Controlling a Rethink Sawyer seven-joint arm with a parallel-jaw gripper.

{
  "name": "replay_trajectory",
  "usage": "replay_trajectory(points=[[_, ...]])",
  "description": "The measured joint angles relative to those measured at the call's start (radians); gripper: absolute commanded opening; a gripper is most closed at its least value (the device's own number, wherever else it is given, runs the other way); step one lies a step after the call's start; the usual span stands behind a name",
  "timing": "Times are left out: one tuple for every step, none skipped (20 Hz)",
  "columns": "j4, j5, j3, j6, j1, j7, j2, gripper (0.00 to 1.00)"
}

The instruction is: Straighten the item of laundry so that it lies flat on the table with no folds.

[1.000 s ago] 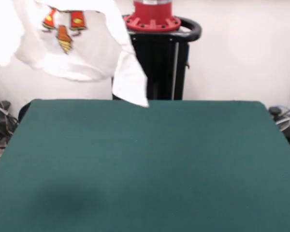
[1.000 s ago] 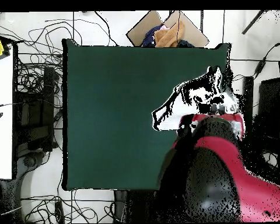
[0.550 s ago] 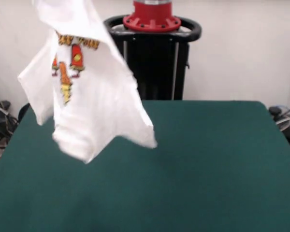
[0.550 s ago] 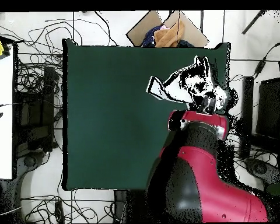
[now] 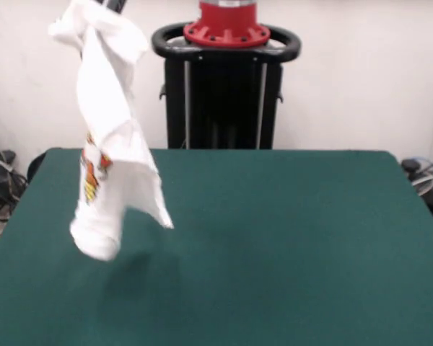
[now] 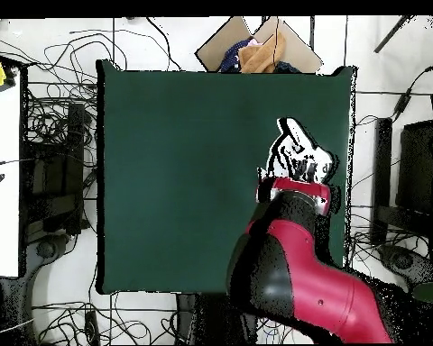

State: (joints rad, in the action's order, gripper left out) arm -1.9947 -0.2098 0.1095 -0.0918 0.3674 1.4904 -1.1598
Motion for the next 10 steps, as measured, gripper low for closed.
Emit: replay_trajectory(points=[[-0.001,0.001,0.008,-0.028,-0.006,0.0,0.019,0.0],[-0.002,0.002,0.013,-0.051,-0.01,0.0,0.032,0.0],[-0.004,0.008,0.027,-0.102,-0.021,0.0,0.065,0.0],[-0.005,0.017,0.04,-0.145,-0.032,0.0,0.094,0.0],[-0.006,0.025,0.048,-0.173,-0.04,0.0,0.113,0.0],[-0.006,0.035,0.057,-0.198,-0.05,0.0,0.131,0.0],[-0.007,0.041,0.062,-0.211,-0.056,0.0,0.141,0.0],[-0.011,0.072,0.084,-0.274,-0.083,0.0,0.188,0.0],[-0.014,0.083,0.09,-0.294,-0.092,0.0,0.204,0.0],[-0.016,0.09,0.095,-0.308,-0.098,0.0,0.215,0.0]])
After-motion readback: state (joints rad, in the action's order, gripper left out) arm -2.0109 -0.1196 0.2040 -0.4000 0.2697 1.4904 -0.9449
